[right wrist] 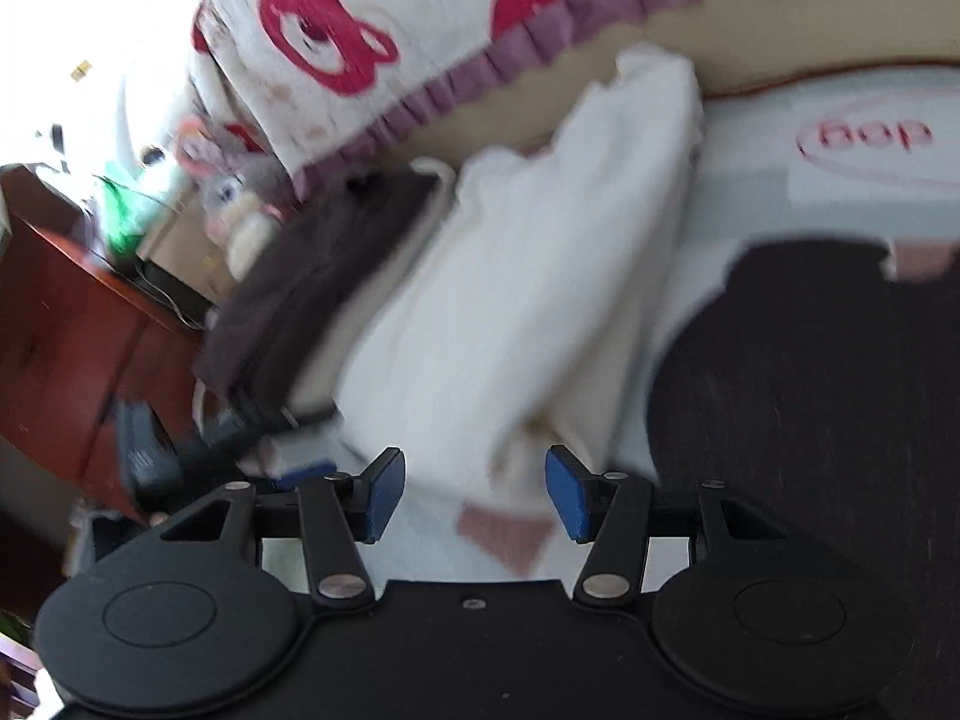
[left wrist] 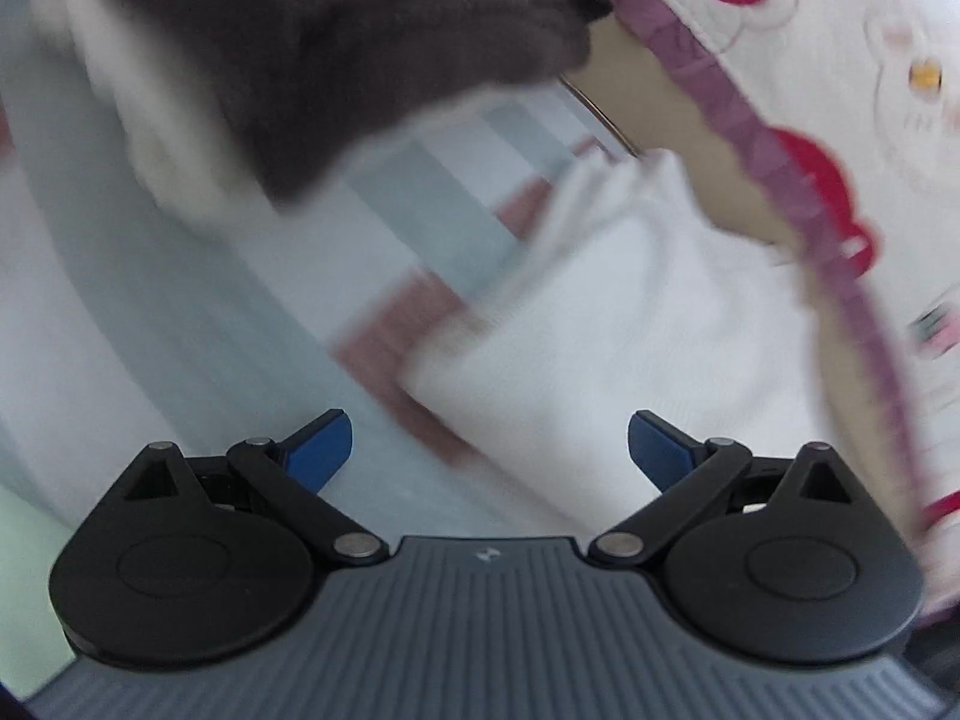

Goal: Fold clothes

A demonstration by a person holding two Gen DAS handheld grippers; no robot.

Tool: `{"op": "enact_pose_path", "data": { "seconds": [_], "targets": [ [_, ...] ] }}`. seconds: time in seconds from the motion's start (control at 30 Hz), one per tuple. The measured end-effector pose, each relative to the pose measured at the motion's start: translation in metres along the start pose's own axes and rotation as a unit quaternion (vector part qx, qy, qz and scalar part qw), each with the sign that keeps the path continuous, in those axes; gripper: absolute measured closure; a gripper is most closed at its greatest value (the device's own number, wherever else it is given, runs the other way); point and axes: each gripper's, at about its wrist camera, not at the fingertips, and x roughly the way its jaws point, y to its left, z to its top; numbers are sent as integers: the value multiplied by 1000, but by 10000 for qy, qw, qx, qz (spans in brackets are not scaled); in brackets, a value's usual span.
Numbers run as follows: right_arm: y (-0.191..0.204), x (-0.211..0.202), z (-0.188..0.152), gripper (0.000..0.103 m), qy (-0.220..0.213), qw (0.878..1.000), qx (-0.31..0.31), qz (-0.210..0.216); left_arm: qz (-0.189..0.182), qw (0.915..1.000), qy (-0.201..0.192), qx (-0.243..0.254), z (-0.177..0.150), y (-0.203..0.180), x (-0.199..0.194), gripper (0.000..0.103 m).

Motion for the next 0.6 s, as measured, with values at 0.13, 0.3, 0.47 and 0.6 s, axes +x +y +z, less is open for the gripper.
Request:
{"op": "enact_pose_path", "data": {
  "seconds": [0.13,0.3,0.47,0.6],
  "targets": [
    [35,20,-24,45,22,9651,-2266,-1310,-699,9942,-33,-814,-14,1,17,4],
    [65,46,-39,45,-206,9220,-3535,-1564,-95,9926,-825,-890,-24,-9,18,3],
    [81,47,-33,76,-334,9021,-4166,-1079,-125,9967,-794,-149,-16,-14,22,90],
    [65,54,-47,76,246,8788,-4629,-1136,326,9953,-909,-39,-22,-21,16,88]
  ]
}}
